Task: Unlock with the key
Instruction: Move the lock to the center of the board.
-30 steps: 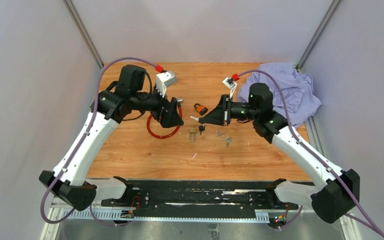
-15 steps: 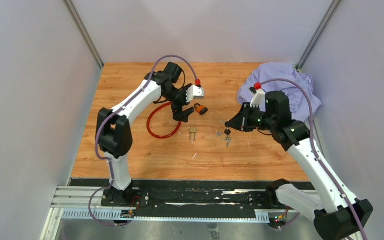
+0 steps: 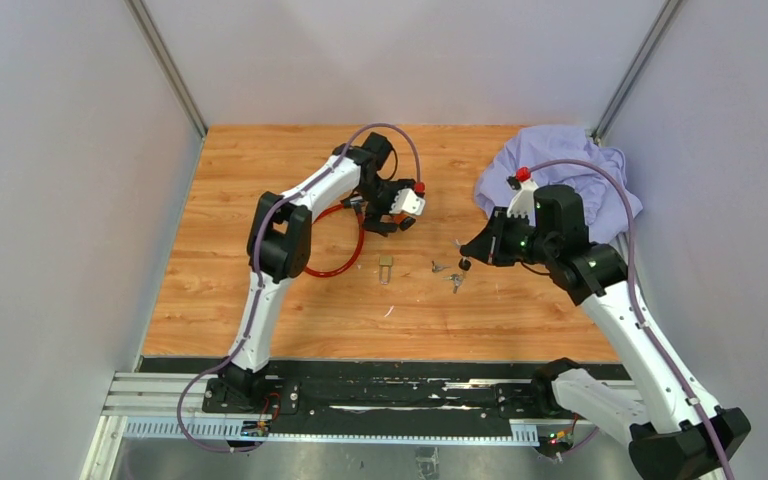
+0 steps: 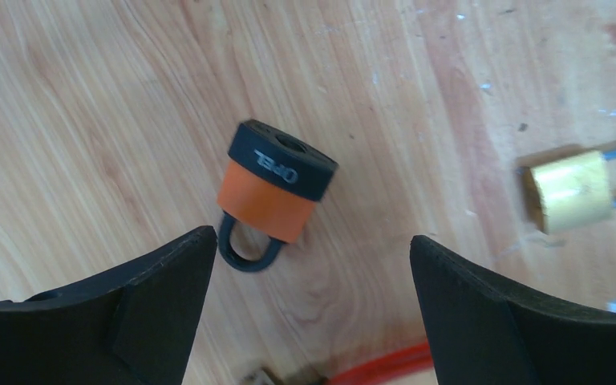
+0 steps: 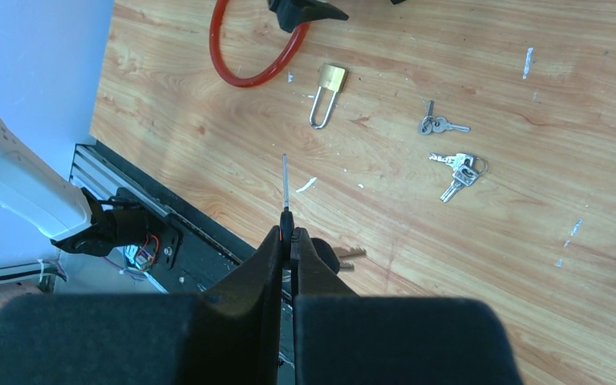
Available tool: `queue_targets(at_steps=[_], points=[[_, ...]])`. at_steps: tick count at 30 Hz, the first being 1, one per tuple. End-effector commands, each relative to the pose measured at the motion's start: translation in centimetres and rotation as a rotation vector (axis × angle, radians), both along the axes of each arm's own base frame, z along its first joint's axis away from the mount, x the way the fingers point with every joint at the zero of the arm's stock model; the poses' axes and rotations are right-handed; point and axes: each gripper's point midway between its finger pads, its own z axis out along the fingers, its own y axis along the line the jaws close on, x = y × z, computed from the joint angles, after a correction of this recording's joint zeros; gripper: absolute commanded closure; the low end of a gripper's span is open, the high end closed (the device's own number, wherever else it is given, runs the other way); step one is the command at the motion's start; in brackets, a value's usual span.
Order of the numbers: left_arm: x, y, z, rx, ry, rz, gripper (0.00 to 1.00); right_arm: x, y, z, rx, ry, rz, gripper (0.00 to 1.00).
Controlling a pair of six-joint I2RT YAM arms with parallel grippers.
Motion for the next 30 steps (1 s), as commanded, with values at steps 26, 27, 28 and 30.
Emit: queue_targets(at_steps=[26, 27, 28, 30], points=[[-0.9, -1.9, -4.0, 0.116, -0.006, -0.161, 0.57, -0.1, -0.7, 2.5, -0.014, -0.041, 0.009, 0.99], [-1.2, -1.6, -3.8, 0.125, 0.001, -0.159, 0.59, -0.2, -0.8, 2.6, -0.015, -0.042, 0.009, 1.0], [-1.5, -1.3, -3.6, 0.134, 0.007, -0.15, 0.6, -0.2, -0.8, 2.7, -0.016, -0.046, 0.009, 1.0], [-2.2, -0.7, -3.2, 0.15, 0.02, -0.134, 0.63, -0.4, -0.8, 2.6, -0.015, -0.045, 0.011, 0.99]])
